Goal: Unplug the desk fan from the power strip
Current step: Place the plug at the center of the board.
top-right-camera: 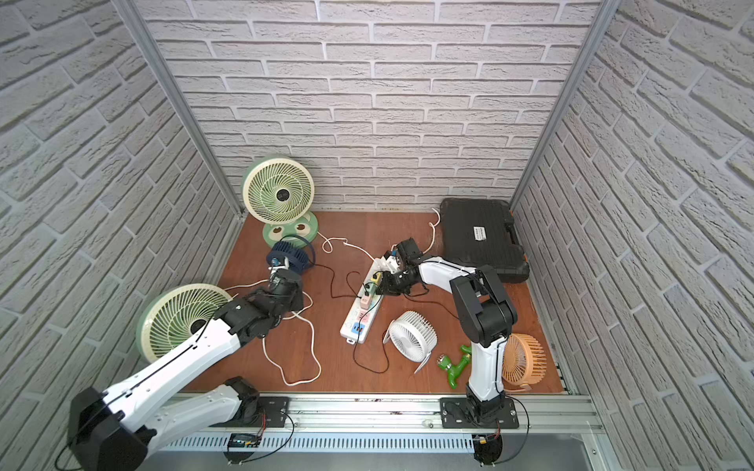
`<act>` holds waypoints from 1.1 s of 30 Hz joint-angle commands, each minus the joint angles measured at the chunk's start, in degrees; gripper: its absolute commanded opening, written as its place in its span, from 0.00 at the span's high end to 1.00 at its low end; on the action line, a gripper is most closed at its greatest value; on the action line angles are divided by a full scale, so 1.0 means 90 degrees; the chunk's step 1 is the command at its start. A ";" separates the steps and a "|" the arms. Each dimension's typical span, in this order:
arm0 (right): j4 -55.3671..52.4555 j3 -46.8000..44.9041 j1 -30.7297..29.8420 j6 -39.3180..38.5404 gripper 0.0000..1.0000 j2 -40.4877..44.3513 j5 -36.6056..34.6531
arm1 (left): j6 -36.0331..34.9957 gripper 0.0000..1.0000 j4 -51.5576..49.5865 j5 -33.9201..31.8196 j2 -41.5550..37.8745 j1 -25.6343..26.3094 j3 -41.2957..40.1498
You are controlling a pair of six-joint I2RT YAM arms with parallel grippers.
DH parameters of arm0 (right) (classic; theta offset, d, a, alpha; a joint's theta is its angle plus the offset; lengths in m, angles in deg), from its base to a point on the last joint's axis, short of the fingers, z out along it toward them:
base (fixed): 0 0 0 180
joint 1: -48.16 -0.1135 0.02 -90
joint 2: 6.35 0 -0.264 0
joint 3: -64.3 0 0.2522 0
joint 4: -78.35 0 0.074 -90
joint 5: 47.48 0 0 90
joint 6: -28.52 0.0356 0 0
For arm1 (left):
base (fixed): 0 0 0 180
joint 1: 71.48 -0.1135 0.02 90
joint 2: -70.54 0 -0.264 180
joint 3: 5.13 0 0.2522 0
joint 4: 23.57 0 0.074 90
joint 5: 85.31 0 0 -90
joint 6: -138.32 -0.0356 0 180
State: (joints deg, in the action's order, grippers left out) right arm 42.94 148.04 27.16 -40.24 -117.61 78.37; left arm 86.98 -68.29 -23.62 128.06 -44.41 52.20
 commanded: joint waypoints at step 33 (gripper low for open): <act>0.0032 -0.0011 -0.0043 0.0102 0.96 0.0045 -0.0341 | -0.0336 0.55 0.1177 0.2018 0.0551 -0.2766 -0.1460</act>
State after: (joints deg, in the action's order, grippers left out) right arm 42.96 148.04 27.16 -39.46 -117.59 78.31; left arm 84.44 -58.39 -5.72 134.47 -69.02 39.16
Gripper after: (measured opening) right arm 0.067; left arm 0.426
